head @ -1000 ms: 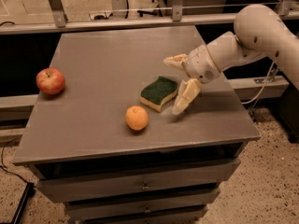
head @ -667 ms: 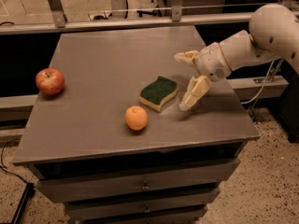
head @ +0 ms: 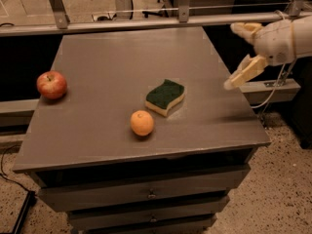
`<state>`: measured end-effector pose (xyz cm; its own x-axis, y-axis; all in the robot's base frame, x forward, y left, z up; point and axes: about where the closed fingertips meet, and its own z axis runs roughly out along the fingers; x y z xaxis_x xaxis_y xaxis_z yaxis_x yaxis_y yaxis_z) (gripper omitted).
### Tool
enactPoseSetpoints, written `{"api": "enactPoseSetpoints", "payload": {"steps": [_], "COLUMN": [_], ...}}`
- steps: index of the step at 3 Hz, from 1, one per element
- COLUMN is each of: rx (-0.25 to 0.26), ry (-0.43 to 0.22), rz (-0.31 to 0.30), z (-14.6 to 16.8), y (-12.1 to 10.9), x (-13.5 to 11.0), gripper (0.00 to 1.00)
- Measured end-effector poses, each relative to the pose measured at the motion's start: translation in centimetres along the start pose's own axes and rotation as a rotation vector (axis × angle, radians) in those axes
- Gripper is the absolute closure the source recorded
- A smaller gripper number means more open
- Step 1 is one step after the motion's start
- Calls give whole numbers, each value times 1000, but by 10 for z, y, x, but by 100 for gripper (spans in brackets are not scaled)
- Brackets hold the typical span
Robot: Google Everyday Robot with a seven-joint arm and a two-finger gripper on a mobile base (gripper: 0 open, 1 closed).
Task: Move sponge near orange
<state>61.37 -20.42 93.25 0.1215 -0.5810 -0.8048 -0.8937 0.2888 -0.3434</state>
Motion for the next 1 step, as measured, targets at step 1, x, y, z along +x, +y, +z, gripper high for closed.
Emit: {"api": "enactPoseSetpoints", "payload": {"steps": [1], "rx": [21], "ry": [-5], "rz": [-9], "z": [-8], "y": [-6], "x": [-4], "gripper": [0]}}
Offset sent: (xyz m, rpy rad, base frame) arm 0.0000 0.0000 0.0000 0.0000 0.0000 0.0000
